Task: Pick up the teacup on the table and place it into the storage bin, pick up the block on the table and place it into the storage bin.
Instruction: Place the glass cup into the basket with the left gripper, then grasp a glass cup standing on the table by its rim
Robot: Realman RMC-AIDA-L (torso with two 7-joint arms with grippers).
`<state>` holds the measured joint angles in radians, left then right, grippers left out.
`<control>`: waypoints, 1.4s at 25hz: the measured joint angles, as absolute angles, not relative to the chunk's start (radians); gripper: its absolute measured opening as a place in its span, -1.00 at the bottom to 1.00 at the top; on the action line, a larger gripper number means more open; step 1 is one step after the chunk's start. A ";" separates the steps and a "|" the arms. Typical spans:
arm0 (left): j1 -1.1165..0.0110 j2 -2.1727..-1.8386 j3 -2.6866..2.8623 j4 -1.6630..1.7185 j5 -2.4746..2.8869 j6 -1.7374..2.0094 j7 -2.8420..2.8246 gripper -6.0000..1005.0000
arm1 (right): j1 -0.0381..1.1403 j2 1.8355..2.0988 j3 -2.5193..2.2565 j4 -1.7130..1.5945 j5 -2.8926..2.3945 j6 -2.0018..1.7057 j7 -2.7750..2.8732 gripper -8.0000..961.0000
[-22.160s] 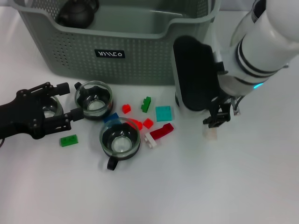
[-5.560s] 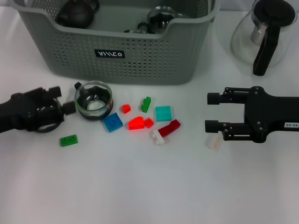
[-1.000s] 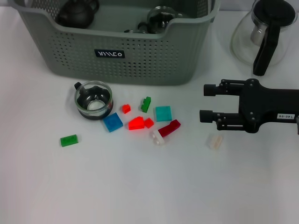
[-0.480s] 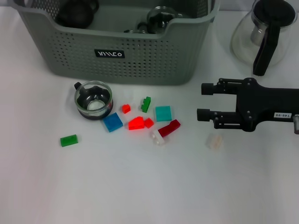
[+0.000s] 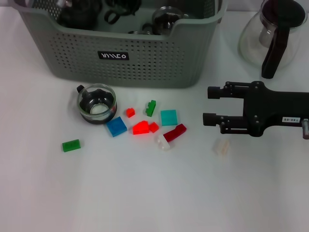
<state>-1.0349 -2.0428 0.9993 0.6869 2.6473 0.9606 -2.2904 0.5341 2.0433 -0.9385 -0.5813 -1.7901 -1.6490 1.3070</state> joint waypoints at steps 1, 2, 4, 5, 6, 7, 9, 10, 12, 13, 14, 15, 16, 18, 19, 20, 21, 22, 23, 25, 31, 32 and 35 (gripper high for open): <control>-1.046 -2.042 1.002 0.669 2.673 0.959 -2.308 -0.93 | 0.533 2.043 -0.939 -0.581 -1.790 -1.649 1.307 0.55; -1.054 -2.041 1.003 0.659 2.687 0.959 -2.317 -0.93 | 0.532 2.043 -0.939 -0.581 -1.790 -1.649 1.307 0.55; -1.061 -2.041 1.004 0.645 2.705 0.955 -2.324 -0.93 | 0.531 2.043 -0.939 -0.581 -1.790 -1.649 1.307 0.55; -1.061 -2.043 1.004 0.646 2.706 0.953 -2.324 -0.93 | 0.531 2.043 -0.939 -0.581 -1.790 -1.649 1.307 0.55; -1.058 -2.049 1.004 0.651 2.707 0.945 -2.325 -0.87 | 0.531 2.043 -0.939 -0.581 -1.791 -1.649 1.307 0.55; -1.056 -2.053 1.005 0.653 2.709 0.940 -2.325 -0.82 | 0.530 2.043 -0.939 -0.581 -1.792 -1.649 1.307 0.55; -1.054 -2.060 1.012 0.655 2.717 0.935 -2.325 -0.68 | 0.530 2.043 -0.939 -0.581 -1.799 -1.650 1.307 0.55; -1.053 -2.063 1.015 0.655 2.723 0.934 -2.325 -0.59 | 0.530 2.044 -0.939 -0.581 -1.801 -1.650 1.307 0.55; -1.053 -2.069 1.018 0.659 2.733 0.934 -2.326 -0.42 | 0.530 2.044 -0.939 -0.581 -1.803 -1.650 1.307 0.55; -1.052 -2.072 1.014 0.666 2.735 0.935 -2.327 -0.33 | 0.529 2.044 -0.940 -0.581 -1.803 -1.650 1.307 0.55; -1.047 -2.075 1.008 0.681 2.731 0.939 -2.328 -0.25 | 0.529 2.045 -0.940 -0.580 -1.803 -1.649 1.307 0.55; -1.040 -2.078 1.000 0.700 2.724 0.946 -2.328 -0.17 | 0.528 2.045 -0.940 -0.580 -1.803 -1.649 1.307 0.55; -1.022 -2.083 0.989 0.739 2.704 0.963 -2.324 -0.09 | 0.527 2.045 -0.939 -0.580 -1.803 -1.649 1.307 0.55; -0.979 -2.092 0.971 0.836 2.647 1.012 -2.308 0.06 | 0.527 2.045 -0.937 -0.580 -1.804 -1.649 1.307 0.55; -0.950 -2.094 0.965 0.895 2.603 1.044 -2.299 0.14 | 0.526 2.045 -0.936 -0.580 -1.804 -1.650 1.307 0.55; -0.920 -2.094 0.958 0.950 2.554 1.079 -2.292 0.22 | 0.526 2.045 -0.935 -0.580 -1.804 -1.651 1.307 0.55; -0.896 -2.092 0.950 0.992 2.512 1.105 -2.289 0.30 | 0.526 2.045 -0.934 -0.580 -1.804 -1.651 1.307 0.55; -0.867 -2.087 0.934 1.039 2.450 1.142 -2.283 0.38 | 0.526 2.045 -0.934 -0.579 -1.804 -1.652 1.307 0.55; -0.843 -2.081 0.912 1.075 2.389 1.171 -2.274 0.46 | 0.526 2.045 -0.934 -0.579 -1.804 -1.652 1.307 0.55; -0.783 -2.062 0.821 1.126 2.191 1.275 -2.222 0.55 | 0.527 2.045 -0.934 -0.578 -1.804 -1.653 1.307 0.55; -0.705 -2.012 0.600 1.027 1.836 1.538 -2.075 0.63 | 0.527 2.045 -0.934 -0.578 -1.804 -1.656 1.309 0.55; -0.691 -1.990 0.554 0.968 1.766 1.617 -2.039 0.65 | 0.527 2.045 -0.934 -0.578 -1.804 -1.656 1.310 0.55; -0.656 -1.934 0.461 0.817 1.663 1.798 -1.960 0.69 | 0.527 2.044 -0.934 -0.578 -1.804 -1.656 1.311 0.55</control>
<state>-0.6560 -1.9338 0.4606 0.8169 1.6628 1.7979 -1.9597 0.5266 2.0442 -0.9335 -0.5782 -1.8039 -1.6563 1.3107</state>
